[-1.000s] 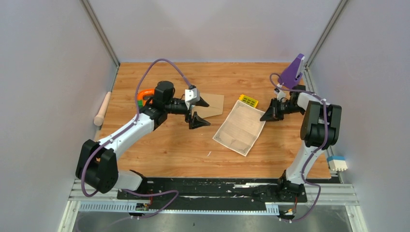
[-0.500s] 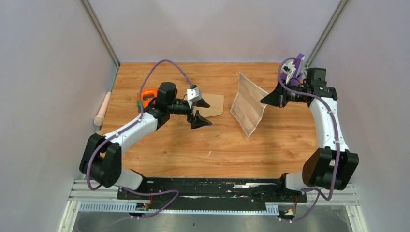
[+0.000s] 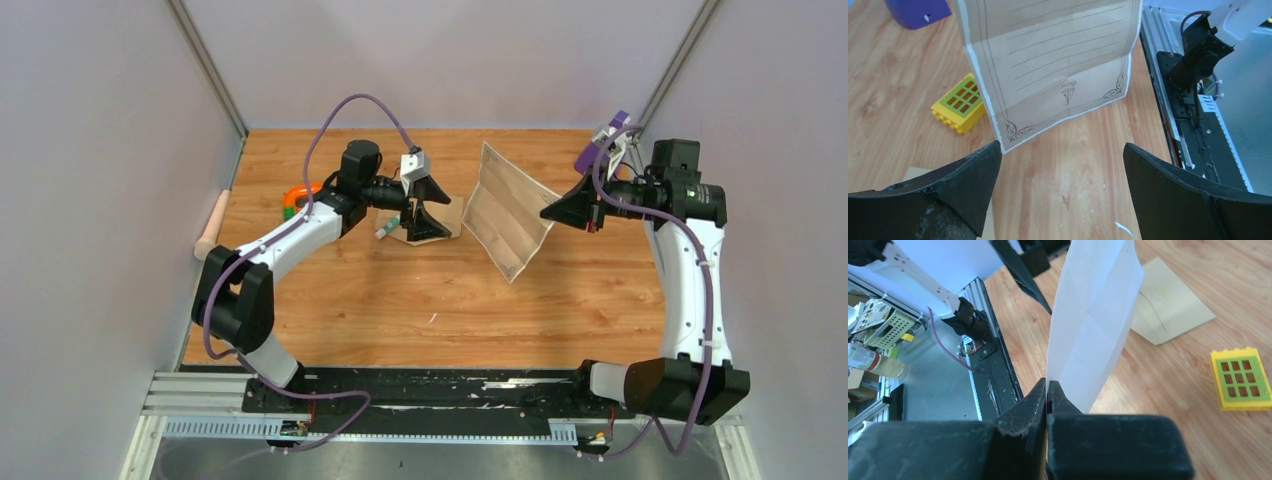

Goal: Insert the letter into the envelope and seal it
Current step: Pick up the letter from the center of the board, then fold the letter.

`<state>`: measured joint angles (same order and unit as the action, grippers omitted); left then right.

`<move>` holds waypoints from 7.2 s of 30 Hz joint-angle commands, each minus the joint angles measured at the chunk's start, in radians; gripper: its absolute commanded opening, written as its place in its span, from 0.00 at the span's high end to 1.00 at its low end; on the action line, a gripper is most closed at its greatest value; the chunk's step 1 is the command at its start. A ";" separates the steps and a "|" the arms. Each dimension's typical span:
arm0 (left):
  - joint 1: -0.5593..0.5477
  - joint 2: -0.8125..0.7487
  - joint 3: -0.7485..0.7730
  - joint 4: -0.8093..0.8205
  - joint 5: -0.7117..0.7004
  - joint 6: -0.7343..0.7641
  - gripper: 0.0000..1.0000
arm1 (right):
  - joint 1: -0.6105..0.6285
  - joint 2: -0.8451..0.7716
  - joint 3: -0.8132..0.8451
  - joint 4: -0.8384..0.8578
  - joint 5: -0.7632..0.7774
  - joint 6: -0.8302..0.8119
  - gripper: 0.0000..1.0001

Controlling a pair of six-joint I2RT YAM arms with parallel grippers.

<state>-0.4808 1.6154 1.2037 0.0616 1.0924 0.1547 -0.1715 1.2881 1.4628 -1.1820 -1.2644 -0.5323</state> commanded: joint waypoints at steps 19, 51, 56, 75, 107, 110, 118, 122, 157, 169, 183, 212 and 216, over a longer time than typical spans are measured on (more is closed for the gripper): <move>-0.002 0.099 0.037 0.162 0.138 -0.234 0.12 | 0.044 -0.062 0.043 -0.080 -0.154 -0.081 1.00; -0.018 0.103 0.007 0.329 0.226 -0.475 1.00 | 0.044 -0.049 0.003 0.003 -0.076 -0.133 0.82; -0.018 0.087 -0.001 0.330 0.173 -0.470 1.00 | 0.049 -0.064 -0.016 0.002 -0.091 -0.141 0.64; -0.018 0.048 -0.003 0.305 0.207 -0.433 1.00 | 0.154 0.054 -0.099 0.011 -0.099 -0.145 0.30; -0.080 0.117 0.290 -0.999 0.055 0.636 1.00 | 0.444 0.175 -0.252 0.150 0.143 -0.180 0.31; -0.094 0.136 0.309 -1.031 0.055 0.654 1.00 | 0.443 0.193 -0.256 0.150 0.136 -0.177 0.34; -0.130 0.171 0.361 -1.089 0.038 0.691 1.00 | 0.445 0.173 -0.297 0.186 0.112 -0.170 0.41; -0.138 0.143 0.334 -1.058 0.023 0.661 1.00 | 0.470 0.179 -0.297 0.184 0.124 -0.175 0.46; 0.098 -0.020 0.305 -0.787 0.041 0.351 0.00 | 0.486 0.102 -0.340 0.182 0.186 -0.215 1.00; 0.135 -0.176 0.303 -0.669 0.010 0.292 0.00 | 0.487 0.129 -0.340 0.187 0.202 -0.205 1.00; -0.122 -0.033 0.377 -0.653 -0.248 0.277 0.00 | 0.487 0.159 -0.332 0.189 0.205 -0.192 1.00; -0.217 0.112 0.503 -1.019 -0.190 0.516 0.69 | 0.487 0.155 -0.344 0.247 0.253 -0.150 1.00; -0.228 0.117 0.508 -1.021 -0.197 0.518 0.99 | 0.486 0.154 -0.343 0.249 0.253 -0.150 1.00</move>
<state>-0.6930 1.7241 1.6661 -0.9333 0.8879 0.6464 0.3115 1.4559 1.1255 -0.9665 -1.0023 -0.6815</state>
